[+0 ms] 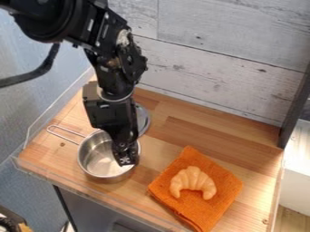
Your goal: Move the croissant at the top right of the table
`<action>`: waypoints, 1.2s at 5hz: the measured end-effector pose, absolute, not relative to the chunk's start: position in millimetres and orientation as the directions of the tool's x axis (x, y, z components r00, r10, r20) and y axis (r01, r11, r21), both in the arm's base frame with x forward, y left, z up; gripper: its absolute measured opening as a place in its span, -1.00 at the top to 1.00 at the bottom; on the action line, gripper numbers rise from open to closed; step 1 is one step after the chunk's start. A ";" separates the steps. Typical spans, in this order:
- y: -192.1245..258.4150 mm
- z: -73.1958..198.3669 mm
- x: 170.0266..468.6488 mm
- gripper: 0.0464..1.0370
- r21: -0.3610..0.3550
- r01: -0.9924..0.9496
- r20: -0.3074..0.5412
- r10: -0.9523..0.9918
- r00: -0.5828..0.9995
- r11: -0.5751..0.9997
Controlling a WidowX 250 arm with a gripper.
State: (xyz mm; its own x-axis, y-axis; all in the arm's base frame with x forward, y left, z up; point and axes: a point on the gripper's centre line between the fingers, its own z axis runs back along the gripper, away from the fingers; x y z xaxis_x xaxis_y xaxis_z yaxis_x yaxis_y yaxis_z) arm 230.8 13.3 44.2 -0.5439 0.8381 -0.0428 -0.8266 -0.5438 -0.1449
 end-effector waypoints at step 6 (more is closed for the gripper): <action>-62.4 7.1 247.1 -0.93 -0.137 -0.738 -0.143 0.751 -0.645 -0.660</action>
State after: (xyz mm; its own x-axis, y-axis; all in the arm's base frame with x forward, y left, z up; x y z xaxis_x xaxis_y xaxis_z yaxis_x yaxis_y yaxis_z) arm 247.1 -62.4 7.1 -0.6450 0.7507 -0.1427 -0.7382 -0.6604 -0.1374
